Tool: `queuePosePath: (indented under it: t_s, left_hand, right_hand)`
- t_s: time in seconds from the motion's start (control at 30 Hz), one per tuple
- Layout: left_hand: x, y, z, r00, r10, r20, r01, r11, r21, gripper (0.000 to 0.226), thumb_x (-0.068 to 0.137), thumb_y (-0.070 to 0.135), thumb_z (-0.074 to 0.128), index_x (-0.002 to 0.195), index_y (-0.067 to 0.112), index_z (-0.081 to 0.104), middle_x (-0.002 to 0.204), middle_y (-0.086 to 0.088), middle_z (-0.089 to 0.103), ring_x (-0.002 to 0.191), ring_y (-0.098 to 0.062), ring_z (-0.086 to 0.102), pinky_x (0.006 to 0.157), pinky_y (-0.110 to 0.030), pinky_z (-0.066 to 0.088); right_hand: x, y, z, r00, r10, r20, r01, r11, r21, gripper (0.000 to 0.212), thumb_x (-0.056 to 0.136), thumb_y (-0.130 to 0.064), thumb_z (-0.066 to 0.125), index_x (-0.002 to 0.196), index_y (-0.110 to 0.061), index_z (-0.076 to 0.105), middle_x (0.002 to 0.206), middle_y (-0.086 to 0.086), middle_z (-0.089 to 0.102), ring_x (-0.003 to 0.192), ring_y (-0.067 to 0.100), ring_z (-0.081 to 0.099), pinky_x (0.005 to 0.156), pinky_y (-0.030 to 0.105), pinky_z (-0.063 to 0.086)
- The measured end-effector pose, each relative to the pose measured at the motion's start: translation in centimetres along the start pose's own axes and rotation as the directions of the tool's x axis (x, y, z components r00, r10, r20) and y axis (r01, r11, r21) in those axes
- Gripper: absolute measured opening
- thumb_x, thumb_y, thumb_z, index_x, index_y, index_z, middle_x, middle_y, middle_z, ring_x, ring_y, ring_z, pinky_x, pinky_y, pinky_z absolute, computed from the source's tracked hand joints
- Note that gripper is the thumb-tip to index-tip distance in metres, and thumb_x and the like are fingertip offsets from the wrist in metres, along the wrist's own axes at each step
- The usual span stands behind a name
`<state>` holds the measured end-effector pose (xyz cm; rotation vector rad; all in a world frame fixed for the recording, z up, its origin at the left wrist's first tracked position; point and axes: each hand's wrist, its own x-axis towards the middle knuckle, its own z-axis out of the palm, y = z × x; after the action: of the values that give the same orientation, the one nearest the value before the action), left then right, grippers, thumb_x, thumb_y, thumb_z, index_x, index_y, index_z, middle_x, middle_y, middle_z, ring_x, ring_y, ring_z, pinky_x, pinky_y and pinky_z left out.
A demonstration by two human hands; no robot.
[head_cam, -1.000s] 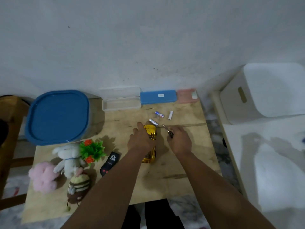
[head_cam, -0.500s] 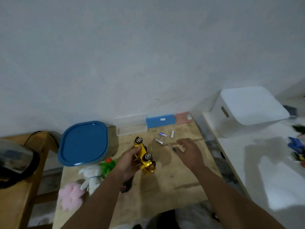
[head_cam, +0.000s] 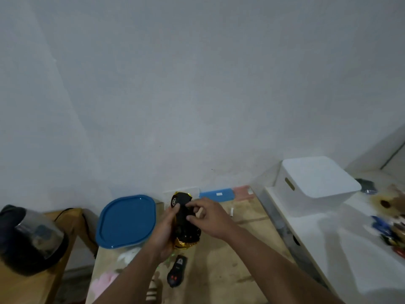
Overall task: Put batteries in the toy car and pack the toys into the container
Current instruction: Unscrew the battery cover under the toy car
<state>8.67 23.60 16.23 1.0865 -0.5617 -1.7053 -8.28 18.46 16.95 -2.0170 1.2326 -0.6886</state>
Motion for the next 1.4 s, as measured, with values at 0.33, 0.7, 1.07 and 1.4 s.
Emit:
queuePosePath:
  t_s: [0.33, 0.7, 1.07, 1.4]
  left_hand:
    - [-0.2, 3.0, -0.9, 0.989, 0.108, -0.103, -0.092, 0.984, 0.154, 0.036, 0.104, 0.036, 0.049, 0.123, 0.014, 0.071, 0.115, -0.017, 0.075, 0.107, -0.036, 0.072, 0.094, -0.053, 0.057]
    - [-0.4, 4.4, -1.6, 0.989, 0.133, 0.066, -0.148, 0.923, 0.354, 0.034, 0.108, 0.026, 0.040, 0.128, 0.012, 0.064, 0.123, -0.022, 0.070, 0.110, -0.031, 0.070, 0.083, -0.036, 0.058]
    - [1.0, 4.9, -1.2, 0.994, -0.002, 0.107, -0.067, 0.768, 0.636, 0.024, 0.106, 0.028, 0.041, 0.125, 0.022, 0.054, 0.107, -0.009, 0.064, 0.087, -0.018, 0.067, 0.062, -0.029, 0.057]
    - [5.2, 2.9, 1.0, 0.990, -0.097, 0.104, 0.004, 0.749, 0.663, 0.025, 0.105, 0.027, 0.048, 0.129, 0.025, 0.049, 0.113, -0.013, 0.066, 0.098, -0.028, 0.071, 0.075, -0.041, 0.062]
  right_hand:
    - [2.6, -4.1, -0.1, 0.998, -0.030, 0.062, 0.034, 0.996, -0.076, 0.038, 0.081, -0.025, 0.078, 0.114, -0.036, 0.063, 0.094, -0.008, 0.059, 0.069, 0.006, 0.056, 0.075, 0.028, 0.051]
    - [4.2, -6.2, -1.8, 0.946, 0.127, 0.300, -0.115, 0.992, -0.056, 0.053, 0.070, -0.019, 0.089, 0.110, -0.019, 0.054, 0.084, 0.002, 0.058, 0.071, 0.017, 0.055, 0.065, 0.036, 0.048]
    - [3.5, -4.1, -2.3, 0.907, 0.215, 0.362, -0.216, 0.976, -0.038, 0.036, 0.077, -0.009, 0.072, 0.105, -0.021, 0.052, 0.079, 0.002, 0.055, 0.069, 0.018, 0.054, 0.059, 0.035, 0.050]
    - [4.0, 0.6, -4.0, 0.897, 0.229, 0.378, -0.241, 0.970, -0.018, 0.029, 0.083, -0.003, 0.067, 0.104, -0.017, 0.052, 0.075, 0.005, 0.054, 0.062, 0.017, 0.048, 0.056, 0.033, 0.042]
